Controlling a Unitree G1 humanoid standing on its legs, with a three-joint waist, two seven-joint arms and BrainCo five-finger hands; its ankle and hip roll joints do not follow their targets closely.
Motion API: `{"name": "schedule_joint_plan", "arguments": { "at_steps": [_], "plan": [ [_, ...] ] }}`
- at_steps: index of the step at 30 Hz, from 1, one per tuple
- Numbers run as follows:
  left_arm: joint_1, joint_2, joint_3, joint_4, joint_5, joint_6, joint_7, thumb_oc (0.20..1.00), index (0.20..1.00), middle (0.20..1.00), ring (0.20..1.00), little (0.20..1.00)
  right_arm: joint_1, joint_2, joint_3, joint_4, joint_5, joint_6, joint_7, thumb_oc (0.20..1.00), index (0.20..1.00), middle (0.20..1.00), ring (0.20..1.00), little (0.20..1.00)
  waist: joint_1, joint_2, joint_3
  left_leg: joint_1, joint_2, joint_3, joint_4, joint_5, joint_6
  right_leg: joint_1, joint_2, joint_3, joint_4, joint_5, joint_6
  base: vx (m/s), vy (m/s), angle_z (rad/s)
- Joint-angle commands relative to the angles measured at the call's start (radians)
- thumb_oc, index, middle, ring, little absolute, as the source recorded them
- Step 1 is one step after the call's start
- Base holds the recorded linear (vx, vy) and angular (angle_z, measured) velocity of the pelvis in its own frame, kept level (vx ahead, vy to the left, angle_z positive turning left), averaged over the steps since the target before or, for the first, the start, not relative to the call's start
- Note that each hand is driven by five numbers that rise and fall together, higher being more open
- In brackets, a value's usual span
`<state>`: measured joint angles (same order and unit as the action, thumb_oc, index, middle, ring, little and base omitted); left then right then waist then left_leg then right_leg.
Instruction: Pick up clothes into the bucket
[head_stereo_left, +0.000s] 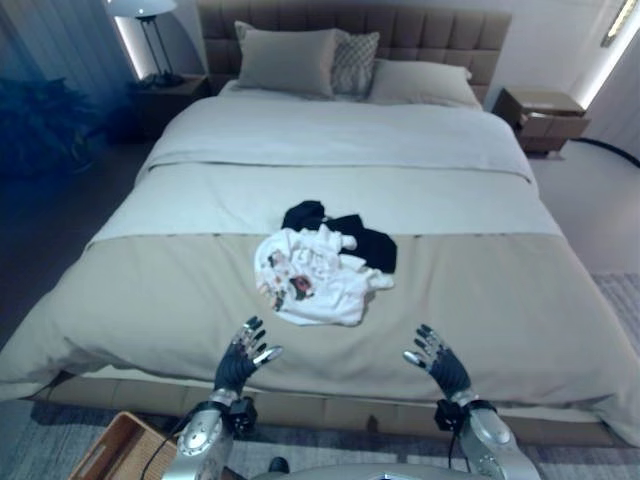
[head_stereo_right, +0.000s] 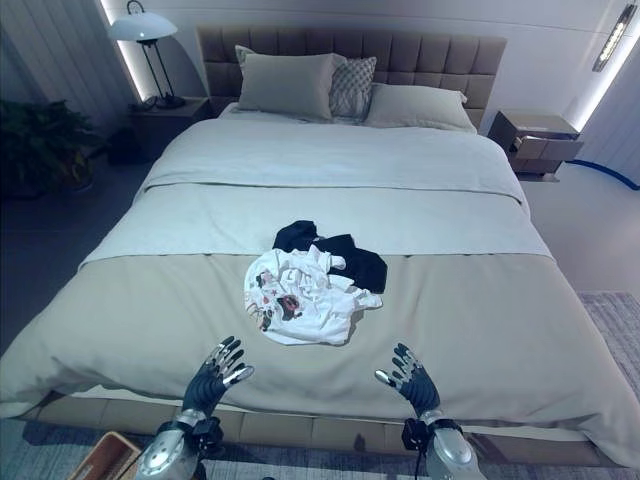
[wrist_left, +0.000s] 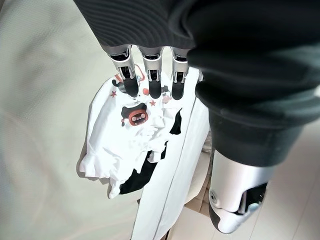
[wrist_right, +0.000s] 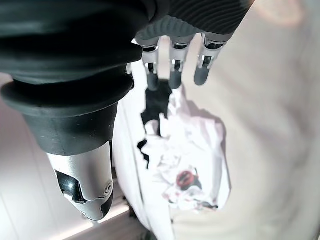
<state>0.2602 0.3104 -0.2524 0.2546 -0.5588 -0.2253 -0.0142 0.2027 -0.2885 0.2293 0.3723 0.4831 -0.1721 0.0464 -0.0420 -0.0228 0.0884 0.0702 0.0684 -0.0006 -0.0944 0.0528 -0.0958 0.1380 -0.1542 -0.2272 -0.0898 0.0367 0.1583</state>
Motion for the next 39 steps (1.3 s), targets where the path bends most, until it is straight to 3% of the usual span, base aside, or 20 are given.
{"name": "schedule_joint_plan", "arguments": {
  "at_steps": [1, 7, 13, 21, 26, 28, 32, 33, 34, 35, 36, 39],
  "plan": [
    [-0.053, 0.032, 0.043, -0.074, 0.038, -0.041, 0.002, 1.000, 1.000, 1.000, 1.000, 1.000, -0.053, 0.000, -0.002, -0.082, 0.013, -0.049, -0.006, 1.000, 1.000, 1.000, 1.000, 1.000, -0.010, -0.028, 0.031, 0.013, 0.063, 0.070, 0.007, -0.029, -0.004, -0.011, -0.064, -0.051, 0.003, 0.018, 0.048, 0.01, -0.020, 0.08],
    [-0.042, 0.031, 0.049, -0.082, 0.018, -0.038, -0.011, 1.000, 1.000, 1.000, 1.000, 1.000, -0.042, -0.001, -0.002, -0.084, 0.022, -0.046, 0.004, 1.000, 1.000, 1.000, 1.000, 1.000, -0.005, -0.029, 0.036, 0.026, 0.068, 0.060, 0.007, -0.031, -0.006, 0.003, -0.059, -0.052, 0.009, 0.007, 0.044, 0.02, -0.015, 0.02],
    [-0.044, 0.056, 0.060, -0.100, 0.011, -0.044, -0.018, 1.000, 1.000, 1.000, 1.000, 1.000, -0.043, -0.021, 0.002, -0.109, 0.029, -0.049, 0.020, 1.000, 1.000, 1.000, 1.000, 1.000, 0.001, -0.035, 0.074, -0.041, 0.089, 0.000, 0.077, -0.032, -0.013, -0.047, -0.052, -0.048, 0.134, -0.050, 0.019, -0.02, -0.042, 0.14],
    [0.007, 0.056, 0.066, -0.111, -0.009, -0.031, -0.032, 1.000, 1.000, 1.000, 1.000, 1.000, -0.026, -0.036, 0.011, -0.128, 0.051, -0.046, 0.040, 1.000, 1.000, 1.000, 1.000, 1.000, 0.011, -0.043, 0.064, -0.047, 0.118, -0.022, 0.110, -0.032, -0.029, -0.006, -0.013, -0.067, 0.091, -0.061, 0.002, 0.02, -0.069, 0.16],
    [-0.033, 0.052, 0.044, -0.089, -0.013, -0.032, -0.036, 1.000, 1.000, 1.000, 1.000, 1.000, -0.033, -0.046, -0.009, -0.090, 0.040, -0.053, 0.026, 1.000, 1.000, 1.000, 1.000, 1.000, 0.006, -0.047, 0.087, -0.103, 0.118, -0.021, 0.259, -0.038, -0.053, 0.024, -0.011, -0.067, 0.092, -0.080, -0.015, 0.00, 0.013, 0.04],
    [-0.050, 0.045, 0.033, -0.082, -0.013, -0.033, -0.034, 1.000, 1.000, 1.000, 1.000, 1.000, -0.039, -0.043, -0.028, -0.081, 0.039, -0.058, 0.011, 1.000, 1.000, 1.000, 1.000, 1.000, -0.001, -0.042, 0.088, -0.105, 0.117, 0.014, 0.210, -0.023, -0.048, 0.025, -0.032, -0.088, 0.095, -0.074, -0.001, 0.01, 0.190, 0.22],
    [-0.070, 0.054, 0.024, -0.073, 0.014, -0.041, -0.025, 1.000, 1.000, 1.000, 1.000, 1.000, -0.051, -0.013, -0.053, -0.062, 0.046, -0.057, -0.014, 1.000, 1.000, 1.000, 1.000, 1.000, -0.021, -0.033, 0.059, -0.071, 0.035, 0.026, 0.142, -0.067, 0.017, -0.047, -0.147, -0.054, 0.224, -0.021, 0.057, 0.08, 0.250, 0.20],
    [-0.070, 0.054, 0.024, -0.073, 0.014, -0.041, -0.025, 1.000, 1.000, 1.000, 1.000, 1.000, -0.051, -0.013, -0.052, -0.062, 0.046, -0.057, -0.014, 1.000, 1.000, 1.000, 1.000, 1.000, -0.019, -0.035, 0.059, -0.070, 0.033, 0.029, 0.140, -0.066, 0.018, -0.051, -0.151, -0.050, 0.229, -0.023, 0.059, 0.11, 0.325, 0.19],
    [-0.069, 0.062, 0.028, -0.080, 0.033, -0.040, -0.024, 1.000, 1.000, 1.000, 1.000, 1.000, -0.050, 0.003, -0.046, -0.057, 0.042, -0.054, -0.008, 1.000, 1.000, 1.000, 1.000, 1.000, -0.025, -0.038, 0.062, -0.041, -0.005, 0.043, 0.123, -0.083, 0.055, -0.109, -0.201, -0.008, 0.354, 0.043, 0.067, 0.10, 0.312, 0.12],
    [-0.072, 0.070, 0.030, -0.085, 0.053, -0.041, -0.023, 1.000, 1.000, 1.000, 1.000, 1.000, -0.048, 0.007, -0.044, -0.056, 0.035, -0.053, -0.007, 1.000, 1.000, 1.000, 1.000, 1.000, -0.032, -0.035, 0.069, -0.027, -0.027, 0.042, 0.118, -0.090, 0.073, -0.135, -0.221, 0.014, 0.419, 0.105, 0.062, 0.13, 0.409, 0.06],
    [-0.075, 0.079, 0.032, -0.089, 0.070, -0.044, -0.025, 1.000, 1.000, 1.000, 1.000, 1.000, -0.049, 0.009, -0.044, -0.055, 0.032, -0.054, -0.010, 1.000, 1.000, 1.000, 1.000, 1.000, -0.037, -0.035, 0.081, -0.014, -0.040, 0.043, 0.114, -0.092, 0.086, -0.161, -0.229, 0.037, 0.475, 0.146, 0.055, 0.06, 0.225, 0.03],
    [-0.079, 0.091, 0.040, -0.085, 0.089, -0.045, -0.023, 1.000, 1.000, 1.000, 1.000, 1.000, -0.049, 0.024, -0.050, -0.052, 0.058, -0.057, -0.008, 1.000, 1.000, 1.000, 1.000, 1.000, -0.048, -0.018, 0.110, 0.019, -0.041, 0.038, 0.092, -0.095, 0.102, -0.239, -0.194, 0.060, 0.565, 0.137, 0.045, 0.10, 0.229, 0.04]
  ]
}}
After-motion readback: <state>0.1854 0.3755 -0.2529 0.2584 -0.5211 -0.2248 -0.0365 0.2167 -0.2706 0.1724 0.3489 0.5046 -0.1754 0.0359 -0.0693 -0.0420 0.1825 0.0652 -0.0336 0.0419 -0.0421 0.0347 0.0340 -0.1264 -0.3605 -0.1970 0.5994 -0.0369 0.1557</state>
